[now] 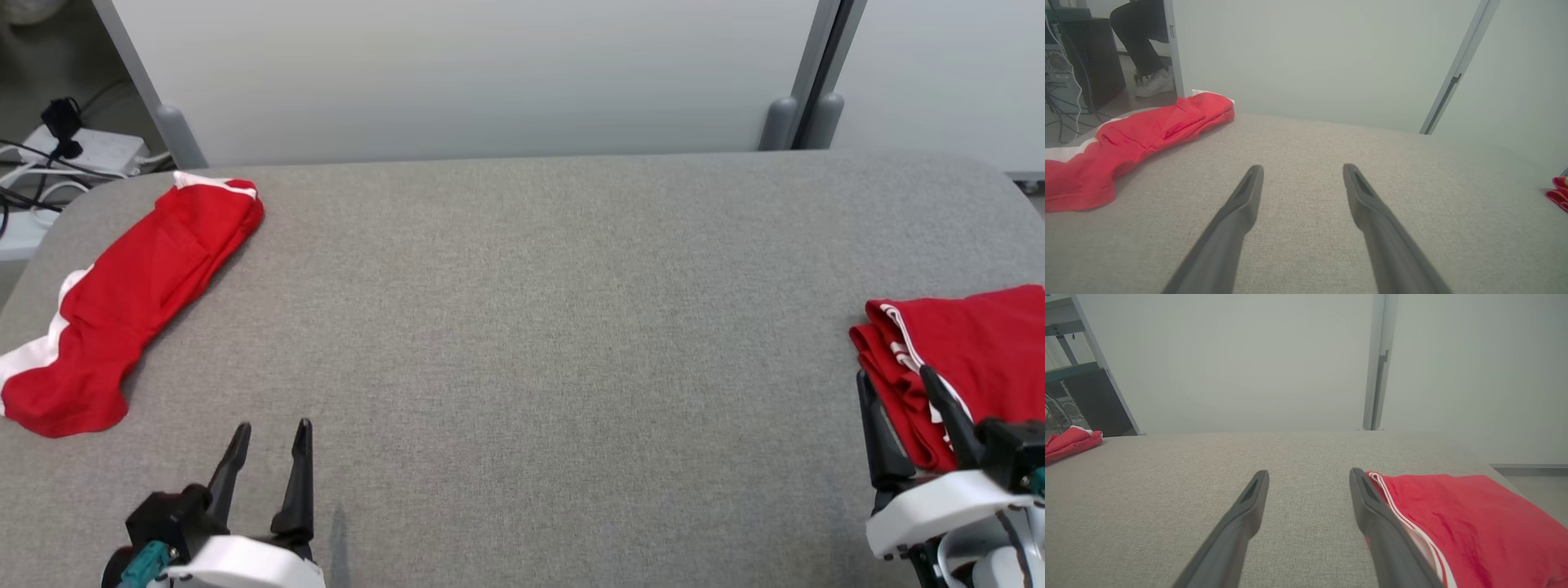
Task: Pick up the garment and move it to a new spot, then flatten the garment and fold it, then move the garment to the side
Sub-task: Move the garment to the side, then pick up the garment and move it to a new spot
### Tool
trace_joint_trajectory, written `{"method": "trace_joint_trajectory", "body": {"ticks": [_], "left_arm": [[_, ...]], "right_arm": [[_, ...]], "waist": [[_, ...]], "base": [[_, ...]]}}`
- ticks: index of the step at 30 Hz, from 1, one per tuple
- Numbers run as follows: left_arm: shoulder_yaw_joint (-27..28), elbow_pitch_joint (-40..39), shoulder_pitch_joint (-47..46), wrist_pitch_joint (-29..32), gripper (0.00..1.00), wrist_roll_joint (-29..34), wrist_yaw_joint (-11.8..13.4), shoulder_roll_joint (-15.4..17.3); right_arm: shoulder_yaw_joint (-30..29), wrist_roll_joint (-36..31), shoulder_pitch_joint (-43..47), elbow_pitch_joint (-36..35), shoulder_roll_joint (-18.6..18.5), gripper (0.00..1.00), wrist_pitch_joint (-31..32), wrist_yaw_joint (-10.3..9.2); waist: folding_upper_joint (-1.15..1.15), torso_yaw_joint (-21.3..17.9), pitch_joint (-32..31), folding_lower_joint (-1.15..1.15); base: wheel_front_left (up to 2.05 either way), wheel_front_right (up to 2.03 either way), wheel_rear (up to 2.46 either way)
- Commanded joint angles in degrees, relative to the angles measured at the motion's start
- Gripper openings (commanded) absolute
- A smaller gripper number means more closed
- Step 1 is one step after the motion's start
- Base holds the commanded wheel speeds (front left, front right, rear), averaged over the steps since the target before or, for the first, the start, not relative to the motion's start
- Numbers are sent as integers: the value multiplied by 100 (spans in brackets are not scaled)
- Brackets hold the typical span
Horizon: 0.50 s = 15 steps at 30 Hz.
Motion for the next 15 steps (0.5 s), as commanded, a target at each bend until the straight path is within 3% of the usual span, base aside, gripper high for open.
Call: {"method": "trace_joint_trajectory", "body": {"ticks": [1,15], "left_arm": [[300,-46,-2,-51,100,163,-30,8],[700,-47,220,-51,100,607,-116,-188]], "right_arm": [[64,-124,74,-245,-13,100,-3,-1],[-66,-224,525,-545,195,100,37,-1]], "waist": [[0,45,-137,0],[0,275,-236,0]], "base": [[0,0,0],[0,0,0]]}}
